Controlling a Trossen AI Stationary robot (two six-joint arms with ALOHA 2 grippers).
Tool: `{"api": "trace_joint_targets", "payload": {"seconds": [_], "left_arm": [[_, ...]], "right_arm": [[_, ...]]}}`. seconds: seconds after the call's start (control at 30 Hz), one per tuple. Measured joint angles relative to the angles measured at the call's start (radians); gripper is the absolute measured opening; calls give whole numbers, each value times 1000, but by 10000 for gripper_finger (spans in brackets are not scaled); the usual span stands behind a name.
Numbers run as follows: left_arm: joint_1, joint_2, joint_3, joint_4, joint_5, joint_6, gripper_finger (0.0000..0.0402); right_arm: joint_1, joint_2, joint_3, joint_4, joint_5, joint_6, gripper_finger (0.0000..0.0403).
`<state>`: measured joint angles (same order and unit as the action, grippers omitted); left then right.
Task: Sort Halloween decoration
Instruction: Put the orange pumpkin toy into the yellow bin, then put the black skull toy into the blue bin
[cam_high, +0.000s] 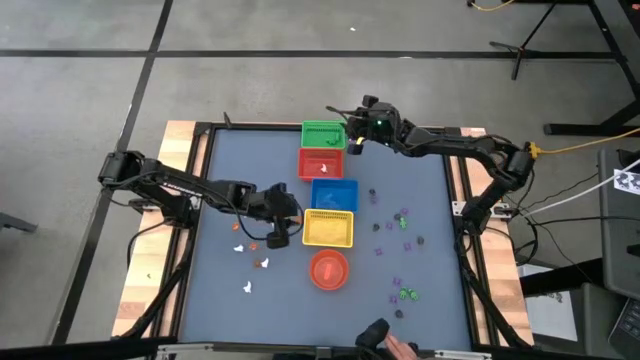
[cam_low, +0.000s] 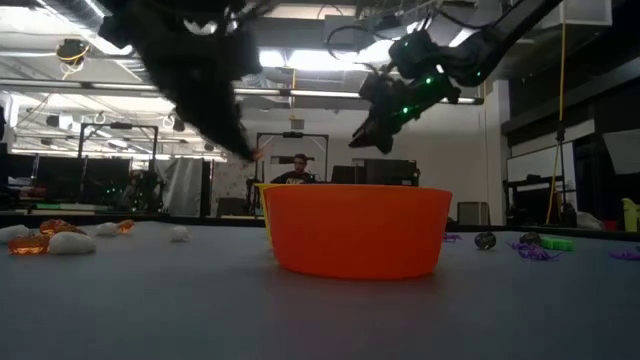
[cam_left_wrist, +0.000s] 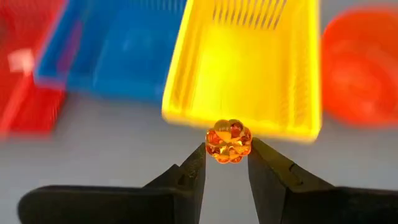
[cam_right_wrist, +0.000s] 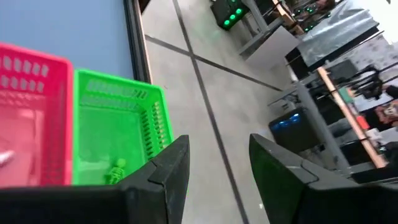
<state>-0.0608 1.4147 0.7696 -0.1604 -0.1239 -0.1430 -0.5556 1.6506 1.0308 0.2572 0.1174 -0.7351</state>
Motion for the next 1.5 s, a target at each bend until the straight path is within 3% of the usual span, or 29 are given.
{"api": "trace_joint_targets", "payload": {"seconds": [0.2, 0.47, 0.63, 0.97, 1.2, 1.5], "left_arm": [[0, 44, 1, 240, 7, 78, 82], [1, 182, 1, 453, 89, 112, 82], [14, 185, 1, 462, 89, 108, 92], [30, 185, 1, 435, 89, 93, 158], [53, 182, 1, 439, 81, 164, 161], [160, 105, 0, 403, 83, 181, 161]], "right_arm": [[0, -57, 0, -116, -5, 122, 166], [7, -76, 1, -234, -4, 135, 166], [36, -76, 1, -269, 3, 127, 166], [138, -98, 1, -301, 29, 124, 166], [205, -191, 1, -398, 162, 104, 166], [222, -343, 1, -615, 138, 263, 166]]}}
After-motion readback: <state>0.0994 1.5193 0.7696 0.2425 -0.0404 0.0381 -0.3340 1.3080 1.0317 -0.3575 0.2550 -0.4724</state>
